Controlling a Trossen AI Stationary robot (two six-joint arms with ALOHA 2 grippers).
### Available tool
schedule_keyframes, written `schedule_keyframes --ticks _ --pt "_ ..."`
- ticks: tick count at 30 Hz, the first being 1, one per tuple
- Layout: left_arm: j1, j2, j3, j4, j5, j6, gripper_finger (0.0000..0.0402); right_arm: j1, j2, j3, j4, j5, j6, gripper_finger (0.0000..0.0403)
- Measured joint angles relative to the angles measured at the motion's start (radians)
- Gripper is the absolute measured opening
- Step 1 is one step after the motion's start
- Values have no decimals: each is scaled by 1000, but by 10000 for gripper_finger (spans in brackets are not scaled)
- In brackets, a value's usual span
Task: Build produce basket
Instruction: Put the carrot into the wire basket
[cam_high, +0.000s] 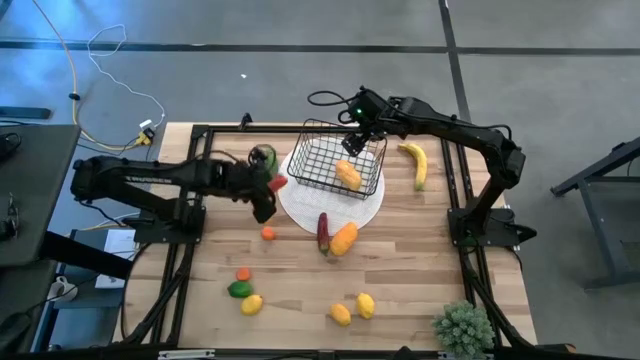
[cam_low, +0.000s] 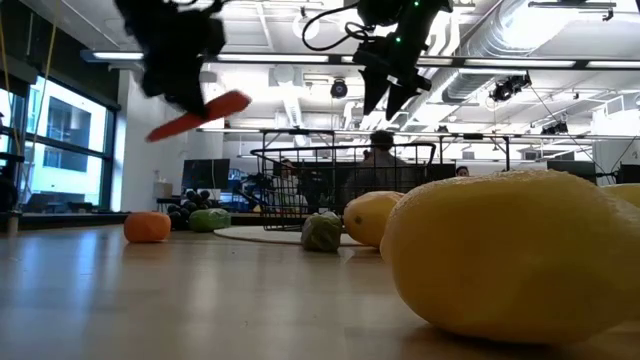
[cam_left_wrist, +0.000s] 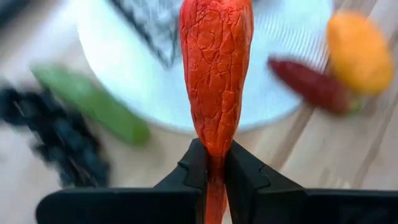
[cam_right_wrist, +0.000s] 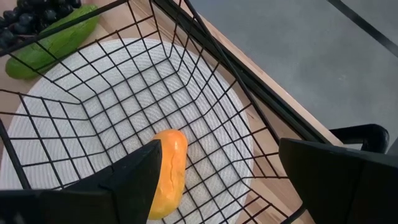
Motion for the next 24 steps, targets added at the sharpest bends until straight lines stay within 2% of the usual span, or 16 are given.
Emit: schedule_keyframes --ticks 6,14,19,24 --pt "88 13 83 136 -7 258 20 0 0 71 -33 1 46 304" --pt "194 21 85 374 53 618 20 0 -1 163 -74 76 106 304" --pt "235 74 85 524 159 783 21 -1 -1 169 -77 85 153 304" --pt "247 178 85 574 253 912 21 -6 -1 169 -96 176 164 304"
